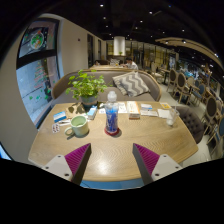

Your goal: Pour water

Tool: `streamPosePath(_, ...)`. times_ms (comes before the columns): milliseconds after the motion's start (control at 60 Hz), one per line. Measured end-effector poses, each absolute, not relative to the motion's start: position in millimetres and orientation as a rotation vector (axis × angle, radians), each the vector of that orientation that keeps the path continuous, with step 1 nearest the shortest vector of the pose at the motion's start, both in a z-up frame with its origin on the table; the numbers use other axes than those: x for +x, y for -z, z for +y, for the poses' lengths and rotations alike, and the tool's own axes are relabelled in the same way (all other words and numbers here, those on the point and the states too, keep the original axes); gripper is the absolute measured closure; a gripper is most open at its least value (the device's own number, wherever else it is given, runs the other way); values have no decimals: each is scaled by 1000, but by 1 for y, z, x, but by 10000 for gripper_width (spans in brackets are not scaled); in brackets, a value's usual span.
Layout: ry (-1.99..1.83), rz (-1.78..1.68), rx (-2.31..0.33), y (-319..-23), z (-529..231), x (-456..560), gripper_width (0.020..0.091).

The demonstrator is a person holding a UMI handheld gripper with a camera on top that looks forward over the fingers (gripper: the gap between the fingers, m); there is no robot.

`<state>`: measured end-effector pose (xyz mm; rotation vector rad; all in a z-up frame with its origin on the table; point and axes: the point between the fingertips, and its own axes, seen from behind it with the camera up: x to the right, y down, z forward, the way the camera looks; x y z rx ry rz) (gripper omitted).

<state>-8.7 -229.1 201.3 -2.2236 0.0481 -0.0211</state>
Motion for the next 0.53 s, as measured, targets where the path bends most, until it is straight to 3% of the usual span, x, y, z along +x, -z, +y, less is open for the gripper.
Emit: streamPosePath(533, 30, -1, -2225, -212, -241, -3, 245)
